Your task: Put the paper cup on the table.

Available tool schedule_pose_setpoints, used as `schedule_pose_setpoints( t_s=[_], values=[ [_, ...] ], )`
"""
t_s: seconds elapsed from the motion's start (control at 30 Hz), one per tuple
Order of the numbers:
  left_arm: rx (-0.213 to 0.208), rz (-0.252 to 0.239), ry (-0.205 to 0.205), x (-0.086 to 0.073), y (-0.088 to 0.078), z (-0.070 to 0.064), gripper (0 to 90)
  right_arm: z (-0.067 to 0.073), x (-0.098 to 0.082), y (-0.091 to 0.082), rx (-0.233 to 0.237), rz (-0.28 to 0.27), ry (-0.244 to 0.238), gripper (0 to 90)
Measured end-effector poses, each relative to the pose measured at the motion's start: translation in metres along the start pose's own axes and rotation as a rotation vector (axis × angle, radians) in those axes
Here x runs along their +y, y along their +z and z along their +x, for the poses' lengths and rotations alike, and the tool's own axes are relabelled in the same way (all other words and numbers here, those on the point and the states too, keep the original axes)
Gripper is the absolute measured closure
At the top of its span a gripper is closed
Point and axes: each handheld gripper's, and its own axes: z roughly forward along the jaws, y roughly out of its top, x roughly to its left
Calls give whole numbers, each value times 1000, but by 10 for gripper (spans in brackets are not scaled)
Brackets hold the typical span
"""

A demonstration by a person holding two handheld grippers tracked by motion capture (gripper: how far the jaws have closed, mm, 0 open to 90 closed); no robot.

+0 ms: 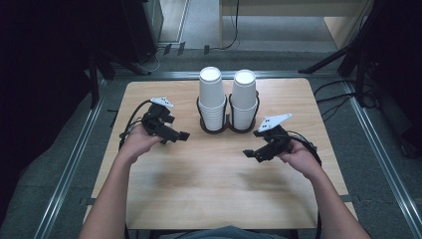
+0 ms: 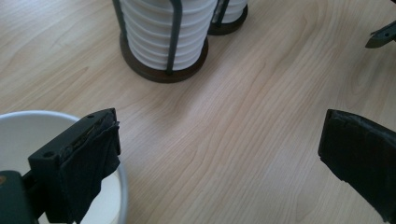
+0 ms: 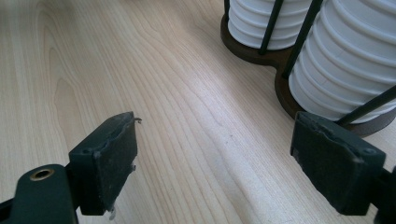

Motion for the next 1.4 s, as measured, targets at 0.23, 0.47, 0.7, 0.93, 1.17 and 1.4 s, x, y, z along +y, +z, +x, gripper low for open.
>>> schedule_pose_setpoints(
  t_s=[0.23, 0.47, 0.7, 0.93, 1.17, 1.4],
  values=[
    [-29, -5, 24, 4, 13, -15, 0, 1, 0, 1, 4, 8, 0, 151],
    [-57, -11, 56, 10, 23, -30, 0, 2, 0, 1, 2, 8, -4, 151],
    [-65, -17, 82, 12, 36, -44, 0, 2, 0, 1, 2, 9, -7, 151],
    [-80, -14, 84, 11, 46, -49, 0, 3, 0, 2, 3, 13, -15, 151],
    [-110, -18, 65, 9, 56, -51, 0, 5, 0, 3, 6, 20, -20, 151],
    [-93, -13, 76, 9, 64, -57, 0, 6, 0, 5, 7, 24, -31, 151]
  ],
)
